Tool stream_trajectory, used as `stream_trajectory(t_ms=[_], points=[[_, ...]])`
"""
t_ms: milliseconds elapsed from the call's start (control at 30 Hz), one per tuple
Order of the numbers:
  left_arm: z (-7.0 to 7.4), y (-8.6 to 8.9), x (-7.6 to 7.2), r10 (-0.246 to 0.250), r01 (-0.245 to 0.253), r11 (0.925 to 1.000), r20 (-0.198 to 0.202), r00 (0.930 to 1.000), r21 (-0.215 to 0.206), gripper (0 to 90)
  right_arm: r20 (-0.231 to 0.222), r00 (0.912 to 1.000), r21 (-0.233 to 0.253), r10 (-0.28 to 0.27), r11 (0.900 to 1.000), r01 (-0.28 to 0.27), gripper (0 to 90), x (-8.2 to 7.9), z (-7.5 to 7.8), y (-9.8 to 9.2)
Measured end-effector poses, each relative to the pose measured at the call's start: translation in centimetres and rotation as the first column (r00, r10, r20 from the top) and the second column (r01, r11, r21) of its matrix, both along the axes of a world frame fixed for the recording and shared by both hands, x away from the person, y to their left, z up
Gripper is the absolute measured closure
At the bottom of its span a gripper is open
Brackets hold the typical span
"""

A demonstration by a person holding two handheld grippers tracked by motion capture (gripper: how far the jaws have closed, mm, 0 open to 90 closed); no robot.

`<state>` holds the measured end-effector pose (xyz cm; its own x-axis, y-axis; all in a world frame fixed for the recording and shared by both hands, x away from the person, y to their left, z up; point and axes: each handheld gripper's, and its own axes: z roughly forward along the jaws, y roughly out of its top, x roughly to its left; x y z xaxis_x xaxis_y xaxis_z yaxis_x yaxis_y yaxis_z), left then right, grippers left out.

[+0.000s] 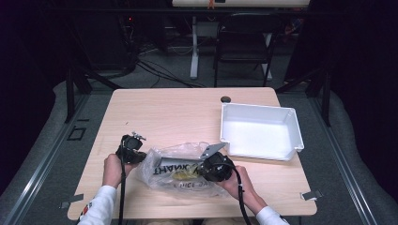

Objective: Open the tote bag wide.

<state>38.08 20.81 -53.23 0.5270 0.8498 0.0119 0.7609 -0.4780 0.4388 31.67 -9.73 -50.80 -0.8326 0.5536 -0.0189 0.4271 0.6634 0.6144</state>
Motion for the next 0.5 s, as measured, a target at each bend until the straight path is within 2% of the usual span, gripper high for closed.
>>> stream_trajectory(t_ms=[100, 233, 500], points=[[0.1, 0.0, -0.1, -0.004, 0.004, 1.0, -0.002, 1.0, 0.001, 87.4, -0.004, 0.9999, -0.014, 0.01, 1.0, -0.01, 90.0, -0.2, -0.4, 0.2], [0.2, 0.1, -0.1, 0.0, 0.0, 1.0, 0.001, 1.0, -0.001, 88.1, -0.004, 0.9998, -0.026, 0.021, 0.999, -0.022, 90.0, -0.4, -0.6, 0.3], [0.2, 0.3, -0.1, 0.004, -0.004, 1.0, 0.001, 1.0, -0.001, 88.3, -0.027, 0.9987, -0.014, 0.042, 0.999, -0.043, 90.0, -1.2, 0.0, -0.6]])
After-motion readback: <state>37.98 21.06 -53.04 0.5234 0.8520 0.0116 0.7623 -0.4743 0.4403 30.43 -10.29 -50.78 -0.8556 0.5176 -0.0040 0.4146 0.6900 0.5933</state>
